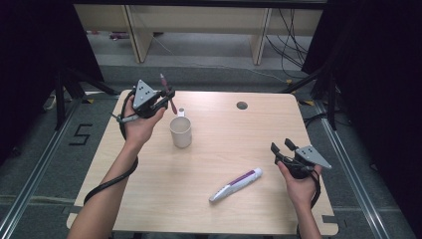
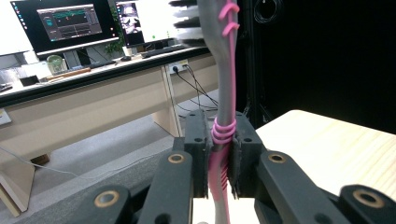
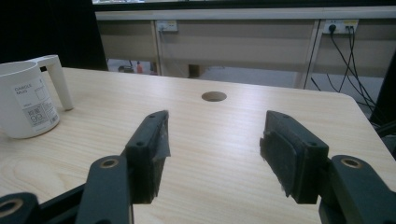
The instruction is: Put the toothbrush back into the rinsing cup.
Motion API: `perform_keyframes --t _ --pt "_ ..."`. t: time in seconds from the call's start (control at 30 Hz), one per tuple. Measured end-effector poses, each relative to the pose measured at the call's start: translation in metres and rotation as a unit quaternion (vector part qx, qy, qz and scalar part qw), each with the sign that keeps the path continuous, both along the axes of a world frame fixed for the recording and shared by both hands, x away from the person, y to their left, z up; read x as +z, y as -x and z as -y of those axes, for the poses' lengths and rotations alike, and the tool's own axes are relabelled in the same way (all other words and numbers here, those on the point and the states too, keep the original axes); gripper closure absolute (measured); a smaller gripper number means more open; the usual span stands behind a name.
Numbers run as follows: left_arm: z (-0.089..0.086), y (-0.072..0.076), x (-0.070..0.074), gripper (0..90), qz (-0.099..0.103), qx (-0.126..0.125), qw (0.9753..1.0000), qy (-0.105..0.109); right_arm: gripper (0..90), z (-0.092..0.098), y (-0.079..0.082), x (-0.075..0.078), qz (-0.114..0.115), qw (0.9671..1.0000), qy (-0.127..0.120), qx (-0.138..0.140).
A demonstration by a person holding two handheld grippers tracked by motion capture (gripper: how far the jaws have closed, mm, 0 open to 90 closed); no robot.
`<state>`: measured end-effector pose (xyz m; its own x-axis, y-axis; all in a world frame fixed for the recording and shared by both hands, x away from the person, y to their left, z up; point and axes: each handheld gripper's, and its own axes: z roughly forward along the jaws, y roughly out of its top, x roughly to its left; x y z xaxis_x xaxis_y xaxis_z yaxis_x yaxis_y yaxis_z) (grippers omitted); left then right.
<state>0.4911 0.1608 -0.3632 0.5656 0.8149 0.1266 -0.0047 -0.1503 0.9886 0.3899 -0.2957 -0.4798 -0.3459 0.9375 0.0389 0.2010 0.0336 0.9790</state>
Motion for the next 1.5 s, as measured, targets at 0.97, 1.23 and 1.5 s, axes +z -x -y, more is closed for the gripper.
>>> perform_keyframes --t 0.97,1.23,1.5 --pt "0.010 -0.029 -0.009 79.4 -0.002 0.009 0.9999 -0.012 41.7 -0.001 -0.001 -0.002 -0.006 1.0000 -0.002 0.001" --pt "0.012 -0.040 -0.016 79.3 -0.007 0.014 0.9998 -0.015 41.6 0.000 -0.001 -0.001 -0.004 1.0000 0.002 -0.001" --pt "0.014 -0.047 -0.022 79.3 -0.015 0.017 0.9996 -0.015 41.6 -0.001 -0.001 -0.002 -0.008 0.9999 -0.006 0.004"
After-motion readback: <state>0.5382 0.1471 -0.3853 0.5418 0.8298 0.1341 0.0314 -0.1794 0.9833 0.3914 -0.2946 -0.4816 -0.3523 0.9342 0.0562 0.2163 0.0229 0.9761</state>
